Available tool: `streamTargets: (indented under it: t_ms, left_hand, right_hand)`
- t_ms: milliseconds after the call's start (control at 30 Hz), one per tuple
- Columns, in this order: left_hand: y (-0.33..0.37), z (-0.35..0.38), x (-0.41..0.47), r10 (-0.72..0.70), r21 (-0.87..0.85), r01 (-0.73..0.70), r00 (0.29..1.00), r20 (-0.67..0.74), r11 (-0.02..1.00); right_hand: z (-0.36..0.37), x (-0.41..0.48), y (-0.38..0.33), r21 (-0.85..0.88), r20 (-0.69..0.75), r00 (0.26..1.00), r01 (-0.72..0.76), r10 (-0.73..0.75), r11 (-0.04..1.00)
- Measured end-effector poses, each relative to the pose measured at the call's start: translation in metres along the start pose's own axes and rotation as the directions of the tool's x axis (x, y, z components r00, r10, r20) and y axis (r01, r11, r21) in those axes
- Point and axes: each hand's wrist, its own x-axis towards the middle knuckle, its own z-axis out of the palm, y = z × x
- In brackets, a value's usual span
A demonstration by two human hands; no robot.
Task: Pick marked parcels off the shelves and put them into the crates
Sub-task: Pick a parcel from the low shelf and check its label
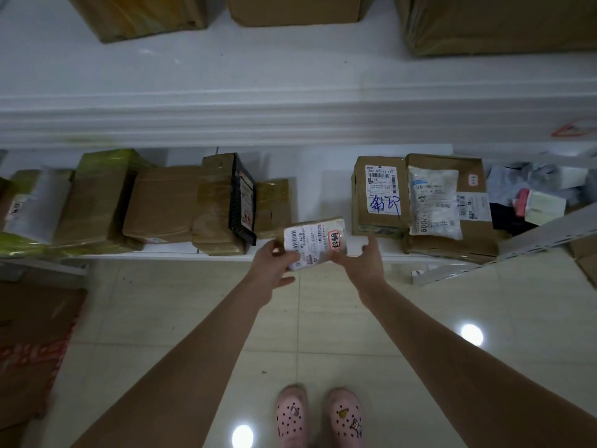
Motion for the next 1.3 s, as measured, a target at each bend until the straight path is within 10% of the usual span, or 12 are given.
streamTargets:
  t_ms: [133,267,500,1300]
  left_hand:
    - [0.017,-0.017,-0.005,0.069,0.141,-0.069,0.998,0.007,0.988]
    - [0.026,-0.022,-0.015,0.09,0.08,-0.092,0.996,0.025,0.993]
    - [0.015,-0.032,-0.037,0.136,-0.017,-0.137,0.99,-0.026,0.99]
    - [-0.088,-0.193,-0.16,0.012,-0.439,-0.18,0.934,-0.358,0.88]
  right_hand:
    - [-0.011,-0.006,-0.013,-0.539,0.182,0.942,0.336,-0.282,0.772]
    - [0.0,-0.018,-0.025,-0.367,0.35,0.898,0.393,-0.267,0.843]
    - [0.02,-0.035,-0.029,0.053,0.255,0.964,0.068,-0.079,0.996]
    - [0.184,-0.166,-0.02,-0.351,0.594,0.795,0.395,-0.124,0.849]
